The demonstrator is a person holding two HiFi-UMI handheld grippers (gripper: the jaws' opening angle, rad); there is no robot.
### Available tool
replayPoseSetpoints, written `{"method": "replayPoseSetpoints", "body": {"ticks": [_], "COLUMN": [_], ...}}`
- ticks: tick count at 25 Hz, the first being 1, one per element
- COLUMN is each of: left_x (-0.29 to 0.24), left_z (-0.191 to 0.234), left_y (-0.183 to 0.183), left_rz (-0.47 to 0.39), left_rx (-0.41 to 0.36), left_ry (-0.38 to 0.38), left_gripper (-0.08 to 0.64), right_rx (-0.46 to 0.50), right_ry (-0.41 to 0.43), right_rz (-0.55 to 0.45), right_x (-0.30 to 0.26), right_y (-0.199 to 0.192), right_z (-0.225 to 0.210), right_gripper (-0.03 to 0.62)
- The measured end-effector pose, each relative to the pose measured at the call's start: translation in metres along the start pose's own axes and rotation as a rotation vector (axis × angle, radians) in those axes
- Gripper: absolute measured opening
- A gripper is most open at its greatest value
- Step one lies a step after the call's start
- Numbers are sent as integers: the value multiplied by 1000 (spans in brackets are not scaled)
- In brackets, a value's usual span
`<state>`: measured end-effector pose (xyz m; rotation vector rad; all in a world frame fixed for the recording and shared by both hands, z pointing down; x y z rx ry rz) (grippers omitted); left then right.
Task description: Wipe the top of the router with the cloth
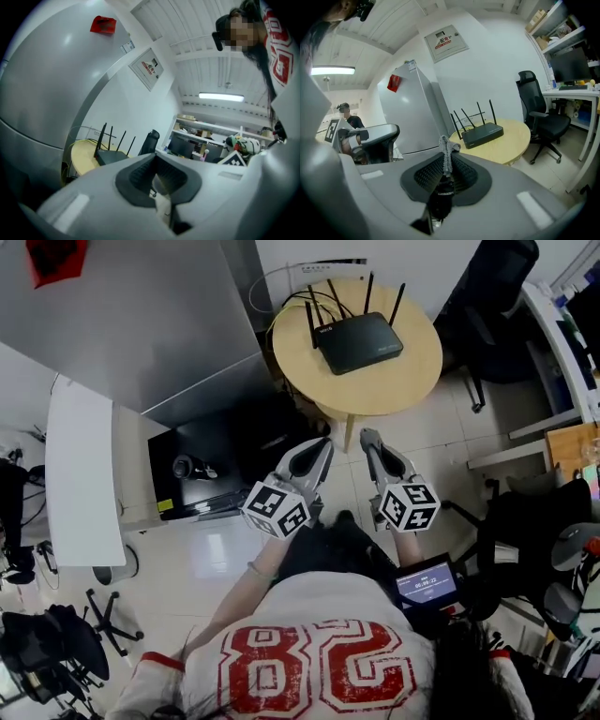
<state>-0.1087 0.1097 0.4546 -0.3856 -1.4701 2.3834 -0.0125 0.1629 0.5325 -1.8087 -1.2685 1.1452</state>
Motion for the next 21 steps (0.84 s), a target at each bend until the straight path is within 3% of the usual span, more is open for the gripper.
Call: {"method": "replayPoseSetpoints", "body": {"ticks": [13, 21], "left_x": [-18, -17], "left_z": [-45, -48], "left_y": [-16, -15], "left_rz": [34, 33], "left_rx": [-11, -18], "left_ry": [-51, -50], "left_gripper": [-3, -3], "right_rx": [10, 18], "right_ry": [18, 43], "right_rz": [-50, -47], "right_x": [35, 32], "right_y": [17, 19], "right_z": [-2, 2], "right_gripper": [41, 41]}}
Point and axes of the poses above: the fingertips, and each gripper's own axes: x backward along the fingers, z to its left, y out of its top, the point moved 1 cm from there along x, backward along the fingers, and after that the axes turned 10 degrees about y, right-handed, at the moved point
